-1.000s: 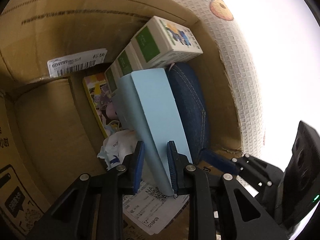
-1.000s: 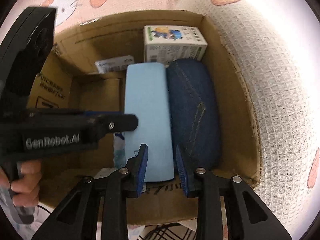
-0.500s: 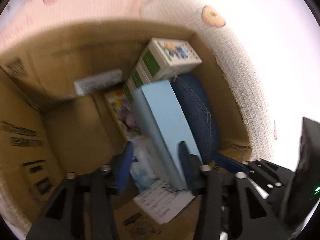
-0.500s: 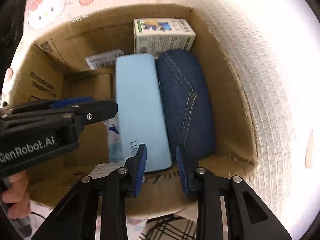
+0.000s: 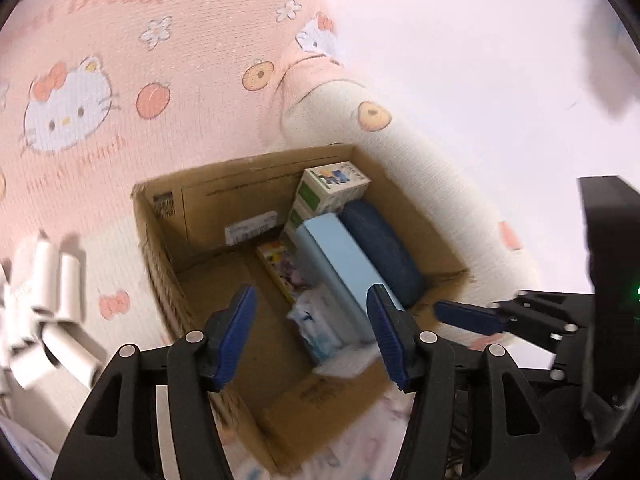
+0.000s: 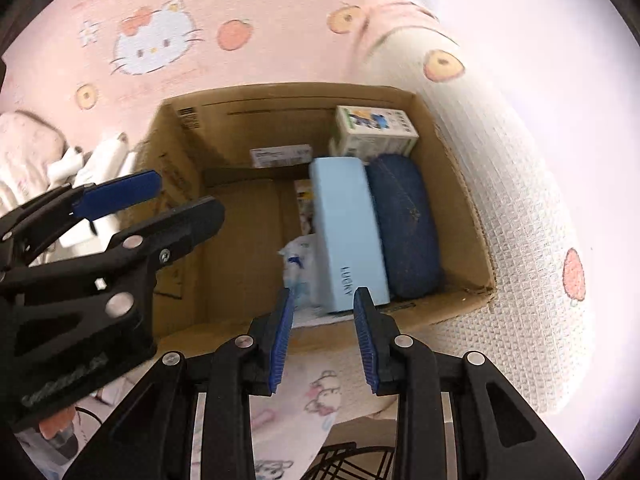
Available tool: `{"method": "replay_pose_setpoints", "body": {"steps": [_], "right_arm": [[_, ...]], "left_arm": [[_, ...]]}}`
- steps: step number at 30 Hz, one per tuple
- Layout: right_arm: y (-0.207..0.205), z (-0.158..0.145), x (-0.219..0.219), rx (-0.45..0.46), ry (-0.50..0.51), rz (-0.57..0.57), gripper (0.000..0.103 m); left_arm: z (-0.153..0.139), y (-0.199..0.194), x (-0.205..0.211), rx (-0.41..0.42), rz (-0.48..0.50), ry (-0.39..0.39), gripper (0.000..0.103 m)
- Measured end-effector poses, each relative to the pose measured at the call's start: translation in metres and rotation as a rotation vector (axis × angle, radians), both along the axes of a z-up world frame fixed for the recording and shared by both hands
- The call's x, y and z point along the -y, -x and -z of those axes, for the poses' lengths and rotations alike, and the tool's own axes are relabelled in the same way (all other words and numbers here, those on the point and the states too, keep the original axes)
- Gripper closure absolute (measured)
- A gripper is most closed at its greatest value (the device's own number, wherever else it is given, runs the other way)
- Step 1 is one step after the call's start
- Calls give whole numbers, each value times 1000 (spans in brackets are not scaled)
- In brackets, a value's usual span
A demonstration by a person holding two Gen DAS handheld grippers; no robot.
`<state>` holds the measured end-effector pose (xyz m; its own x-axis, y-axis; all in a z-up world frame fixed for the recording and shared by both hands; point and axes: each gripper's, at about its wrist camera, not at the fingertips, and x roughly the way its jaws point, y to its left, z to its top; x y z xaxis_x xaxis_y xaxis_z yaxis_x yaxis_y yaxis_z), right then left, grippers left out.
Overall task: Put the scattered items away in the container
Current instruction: 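Withdraw the left gripper up and away from the box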
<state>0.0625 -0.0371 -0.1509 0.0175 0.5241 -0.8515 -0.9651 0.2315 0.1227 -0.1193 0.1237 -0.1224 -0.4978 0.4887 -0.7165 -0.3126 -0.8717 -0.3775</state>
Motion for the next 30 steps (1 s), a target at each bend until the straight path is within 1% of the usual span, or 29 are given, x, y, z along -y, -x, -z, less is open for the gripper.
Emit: {"method": "replay_pose_setpoints", "body": {"steps": [3,5,7,10,13,16,18,19,20,21,23,24,25,27,28,29,30], "right_arm": [[11,-10,9,49,-1,-16,75],[20,-17,12,83,-4,-31,75],[25,-25,10,93,-9,-32,75],[32,-38,6,113,-22,-7,75],[40,-56,10,118,-54,22,75],[48,-73,19,100,-85,68,73],[52,-83,26,99,-103,95,65],[55,-90,28,108,-110,117,58],[58,-95,30,121,-114,134,55],[62,-102,33,148,-119,157,55],[69,-110,36,180,-128,185,55],[71,-115,41,165,-136,212,55],[72,-117,47,133,-145,238,54],[74,-119,57,59,-160,271,49],[77,-120,60,49,-159,269,48],[81,-120,61,59,-153,265,47],[87,-119,62,99,-135,268,47]], "left_arm": [[-8,-18,20,-1,-35,-30,41],[-14,-31,37,-17,-91,-45,41],[-13,-40,56,-12,-152,-102,41],[-15,-45,78,25,-175,-156,41],[-24,-52,98,-3,-200,-158,40],[-37,-58,113,-53,-223,-77,40],[-48,-61,121,-91,-246,1,39],[-53,-63,123,-107,-256,20,39],[-60,-66,127,-129,-258,28,39],[-64,-69,129,-141,-253,22,39],[-74,-73,133,-141,-228,9,35],[-77,-75,133,-132,-220,12,32],[-80,-77,133,-126,-217,32,31],[-82,-81,129,-128,-215,109,30],[-81,-82,127,-123,-222,155,30],[-80,-82,125,-114,-234,191,30],[-79,-81,125,-102,-242,210,30]]}}
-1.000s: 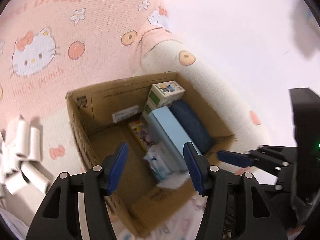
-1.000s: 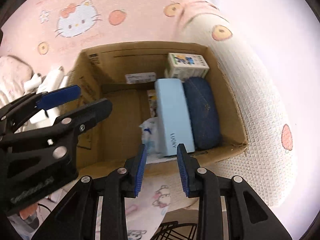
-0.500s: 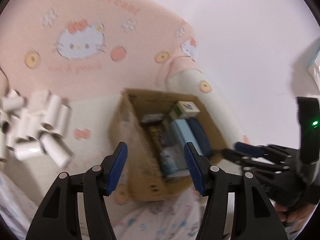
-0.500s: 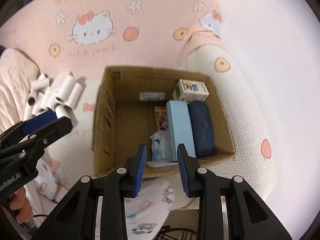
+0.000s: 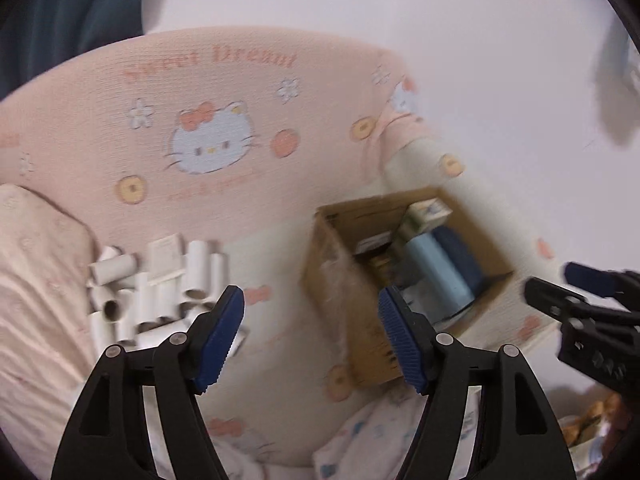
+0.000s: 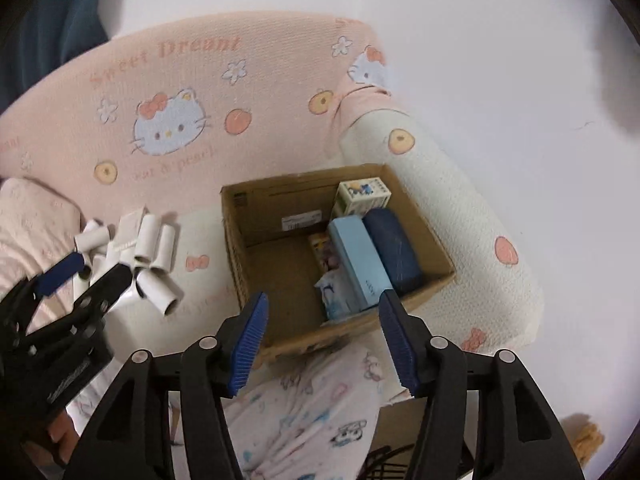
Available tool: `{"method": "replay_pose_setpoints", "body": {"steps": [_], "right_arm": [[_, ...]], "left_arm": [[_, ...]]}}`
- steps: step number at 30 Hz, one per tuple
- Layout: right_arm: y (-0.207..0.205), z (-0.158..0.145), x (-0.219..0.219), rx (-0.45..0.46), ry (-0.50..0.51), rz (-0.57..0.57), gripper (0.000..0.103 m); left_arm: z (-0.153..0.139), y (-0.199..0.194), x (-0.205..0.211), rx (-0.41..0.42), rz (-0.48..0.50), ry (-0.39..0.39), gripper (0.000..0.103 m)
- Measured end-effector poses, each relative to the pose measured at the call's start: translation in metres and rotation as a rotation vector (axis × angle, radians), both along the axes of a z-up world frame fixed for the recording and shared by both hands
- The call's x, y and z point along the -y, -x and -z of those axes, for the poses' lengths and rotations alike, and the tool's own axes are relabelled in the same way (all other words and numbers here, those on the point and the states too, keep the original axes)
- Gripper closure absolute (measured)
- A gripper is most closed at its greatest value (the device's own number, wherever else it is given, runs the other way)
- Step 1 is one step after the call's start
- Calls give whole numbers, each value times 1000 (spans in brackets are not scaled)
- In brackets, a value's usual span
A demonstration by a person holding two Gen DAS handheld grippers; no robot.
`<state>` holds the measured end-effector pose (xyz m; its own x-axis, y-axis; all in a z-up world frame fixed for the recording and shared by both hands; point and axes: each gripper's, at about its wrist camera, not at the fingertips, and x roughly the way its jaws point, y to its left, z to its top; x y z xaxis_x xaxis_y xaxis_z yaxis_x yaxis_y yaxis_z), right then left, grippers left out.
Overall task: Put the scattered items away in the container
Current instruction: 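Withdraw the left gripper up and away from the box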
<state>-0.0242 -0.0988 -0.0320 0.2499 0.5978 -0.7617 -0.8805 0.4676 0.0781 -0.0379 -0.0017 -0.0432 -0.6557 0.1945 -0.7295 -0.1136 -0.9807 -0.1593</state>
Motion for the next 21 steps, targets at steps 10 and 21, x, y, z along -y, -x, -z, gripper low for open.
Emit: {"method": "replay_pose_setpoints", "body": {"steps": [10,21], "right_arm": [[34,5,14,148,76,-30,45],[39,4,22,123,25,-75,41]], "left_arm": [[-31,-30,-14,-48,38,110,29],[-30,-36,-27,-8,102,61,29]]}}
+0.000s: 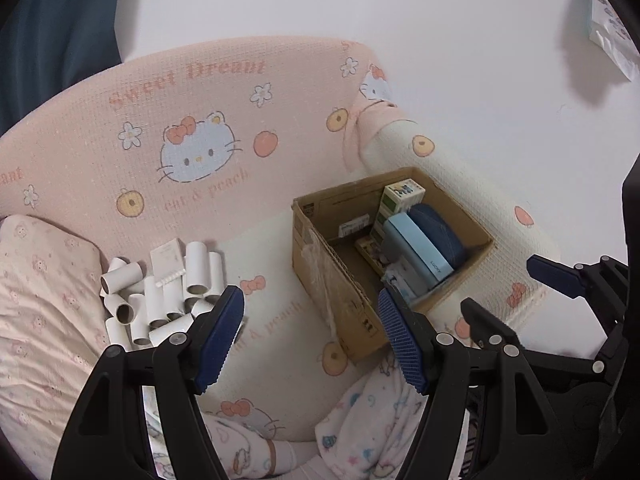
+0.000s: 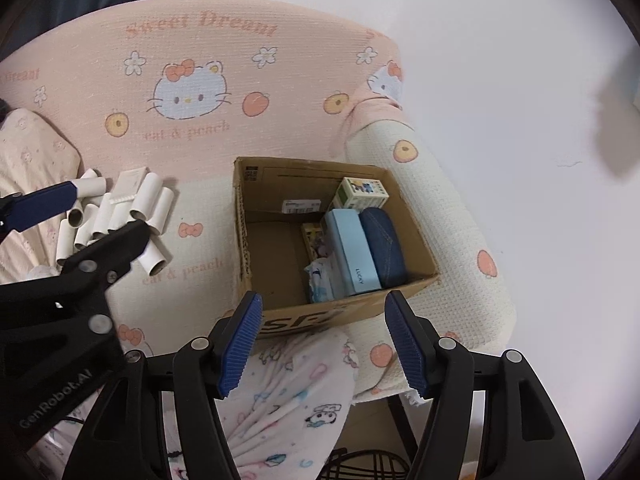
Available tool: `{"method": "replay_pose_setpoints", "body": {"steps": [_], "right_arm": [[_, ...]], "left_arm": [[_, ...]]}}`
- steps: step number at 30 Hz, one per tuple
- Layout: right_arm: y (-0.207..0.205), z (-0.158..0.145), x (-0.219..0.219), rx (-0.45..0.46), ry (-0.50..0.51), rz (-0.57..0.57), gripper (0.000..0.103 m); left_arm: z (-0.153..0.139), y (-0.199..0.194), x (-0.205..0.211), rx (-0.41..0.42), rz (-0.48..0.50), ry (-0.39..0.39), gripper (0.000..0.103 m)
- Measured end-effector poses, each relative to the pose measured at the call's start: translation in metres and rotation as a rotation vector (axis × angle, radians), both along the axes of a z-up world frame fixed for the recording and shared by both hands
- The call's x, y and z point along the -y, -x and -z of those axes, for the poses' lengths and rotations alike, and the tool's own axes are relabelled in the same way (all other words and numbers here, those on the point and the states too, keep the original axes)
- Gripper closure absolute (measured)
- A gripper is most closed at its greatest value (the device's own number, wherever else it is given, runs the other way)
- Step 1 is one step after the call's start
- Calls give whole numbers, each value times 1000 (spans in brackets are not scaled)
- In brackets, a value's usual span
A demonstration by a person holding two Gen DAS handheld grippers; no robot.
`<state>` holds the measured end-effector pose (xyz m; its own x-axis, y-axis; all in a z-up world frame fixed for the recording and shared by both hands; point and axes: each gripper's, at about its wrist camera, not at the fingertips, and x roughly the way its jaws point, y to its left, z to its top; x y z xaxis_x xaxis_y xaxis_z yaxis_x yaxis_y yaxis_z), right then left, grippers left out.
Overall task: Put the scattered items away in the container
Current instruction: 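Withdraw the left gripper up and away from the box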
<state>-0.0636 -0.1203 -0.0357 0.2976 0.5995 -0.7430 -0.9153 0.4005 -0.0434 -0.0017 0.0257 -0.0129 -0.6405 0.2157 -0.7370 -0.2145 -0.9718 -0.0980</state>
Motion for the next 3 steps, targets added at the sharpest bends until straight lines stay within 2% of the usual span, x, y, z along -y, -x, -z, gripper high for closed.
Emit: {"method": "replay_pose_setpoints", "body": {"steps": [3], "right_arm": [[-1,0,0,-3,-2,1,41]], "left_arm": [[0,-2,-4,-1,11,0,29]]}}
